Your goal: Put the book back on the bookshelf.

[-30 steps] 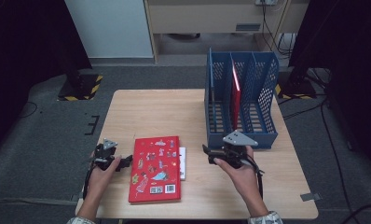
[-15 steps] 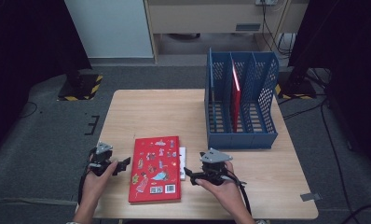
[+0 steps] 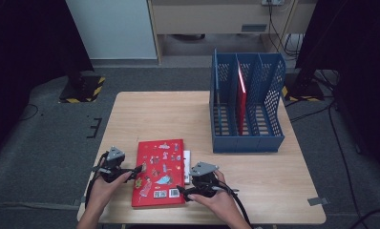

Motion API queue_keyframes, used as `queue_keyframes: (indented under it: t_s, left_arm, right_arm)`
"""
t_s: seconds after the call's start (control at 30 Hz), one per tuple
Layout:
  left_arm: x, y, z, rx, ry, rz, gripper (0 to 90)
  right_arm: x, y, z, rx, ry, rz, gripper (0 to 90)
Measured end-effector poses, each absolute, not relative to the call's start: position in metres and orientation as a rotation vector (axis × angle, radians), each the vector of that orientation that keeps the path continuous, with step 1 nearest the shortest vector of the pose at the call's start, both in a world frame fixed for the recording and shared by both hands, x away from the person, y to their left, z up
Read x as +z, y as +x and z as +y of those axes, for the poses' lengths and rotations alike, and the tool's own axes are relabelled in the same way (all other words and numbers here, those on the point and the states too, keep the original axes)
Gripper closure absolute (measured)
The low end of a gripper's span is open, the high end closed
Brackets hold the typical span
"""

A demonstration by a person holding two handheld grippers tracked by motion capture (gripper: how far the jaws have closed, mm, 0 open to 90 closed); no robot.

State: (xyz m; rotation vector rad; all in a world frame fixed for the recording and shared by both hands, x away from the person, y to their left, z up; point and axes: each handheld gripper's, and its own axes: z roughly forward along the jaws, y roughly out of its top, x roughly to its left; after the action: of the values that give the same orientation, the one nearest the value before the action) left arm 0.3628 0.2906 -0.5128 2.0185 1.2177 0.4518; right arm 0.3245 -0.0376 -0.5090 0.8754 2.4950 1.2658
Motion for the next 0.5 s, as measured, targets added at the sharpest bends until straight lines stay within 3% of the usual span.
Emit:
queue_keyframes:
  t_s: [0.5]
  left_arm:
    - [-0.518, 0.368, 0.282, 0.433, 2.057, 1.178, 5.4]
  right_arm:
    - [-0.521, 0.323, -0.034, 1.231, 0.866, 2.536, 11.5]
